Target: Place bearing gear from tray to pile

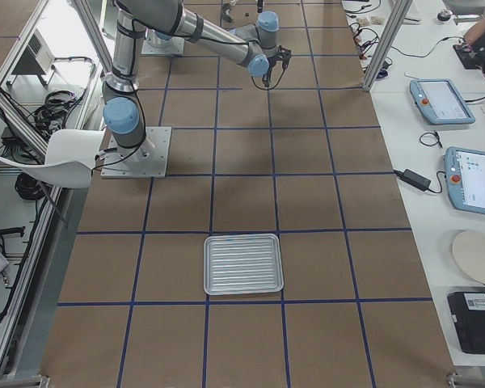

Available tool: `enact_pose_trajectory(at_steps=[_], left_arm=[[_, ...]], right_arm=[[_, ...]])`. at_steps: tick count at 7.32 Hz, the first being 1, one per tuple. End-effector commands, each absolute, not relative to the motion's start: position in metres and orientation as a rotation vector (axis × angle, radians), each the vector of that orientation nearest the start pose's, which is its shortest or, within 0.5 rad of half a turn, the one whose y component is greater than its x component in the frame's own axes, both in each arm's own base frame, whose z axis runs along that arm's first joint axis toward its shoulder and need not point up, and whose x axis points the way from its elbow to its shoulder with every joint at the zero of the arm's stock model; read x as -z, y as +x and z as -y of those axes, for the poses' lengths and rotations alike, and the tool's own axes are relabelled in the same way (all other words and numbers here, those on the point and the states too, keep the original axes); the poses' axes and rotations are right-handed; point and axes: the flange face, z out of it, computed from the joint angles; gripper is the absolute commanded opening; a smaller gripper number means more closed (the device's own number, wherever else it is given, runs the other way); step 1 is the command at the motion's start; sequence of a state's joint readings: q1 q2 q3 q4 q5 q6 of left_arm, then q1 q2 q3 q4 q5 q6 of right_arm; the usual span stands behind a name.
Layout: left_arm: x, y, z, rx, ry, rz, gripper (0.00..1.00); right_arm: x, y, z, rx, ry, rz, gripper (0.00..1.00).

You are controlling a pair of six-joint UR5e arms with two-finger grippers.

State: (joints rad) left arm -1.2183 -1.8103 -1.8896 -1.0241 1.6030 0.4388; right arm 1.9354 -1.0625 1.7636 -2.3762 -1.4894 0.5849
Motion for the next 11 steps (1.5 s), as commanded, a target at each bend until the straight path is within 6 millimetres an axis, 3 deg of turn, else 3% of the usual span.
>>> enact_pose_trajectory(at_steps=[1,2,3,4,5,6,7,8,9,11], left_arm=[[-0.272,0.010,0.547,-0.016,0.058,-3.110,0.98],[-0.275,-0.014,0.546,-0.009,0.048,-3.110,0.99],[-0.279,-0.035,0.547,0.011,0.019,-3.114,1.00],[-0.277,-0.069,0.551,0.015,0.005,-3.119,1.00],[-0.279,-0.110,0.553,0.037,-0.062,-3.120,1.00],[-0.289,-0.157,0.555,0.071,-0.101,-3.123,1.00],[-0.292,-0.203,0.552,0.091,-0.018,-3.132,1.00],[-0.275,-0.249,0.542,0.043,-0.054,-3.198,1.00],[-0.247,-0.285,0.535,-0.023,-0.073,-3.208,1.00],[-0.211,-0.338,0.523,0.015,-0.084,-3.204,0.99]], right_arm=[[-0.197,0.355,0.534,0.106,0.311,-2.995,1.00],[-0.235,0.333,0.565,0.201,0.266,-2.985,1.00],[-0.275,0.290,0.585,0.108,0.250,-3.026,1.00],[-0.322,0.243,0.599,0.087,0.202,-3.041,1.00],[-0.368,0.202,0.594,0.067,0.185,-3.061,1.00],[-0.411,0.171,0.572,0.005,0.163,-3.077,1.00],[-0.453,0.148,0.542,-0.011,0.180,-3.077,1.00],[-0.489,0.133,0.514,0.008,0.158,-3.077,1.00],[-0.505,0.129,0.495,0.007,0.142,-3.081,1.00],[-0.490,0.126,0.483,-0.082,0.104,-3.121,1.00]])
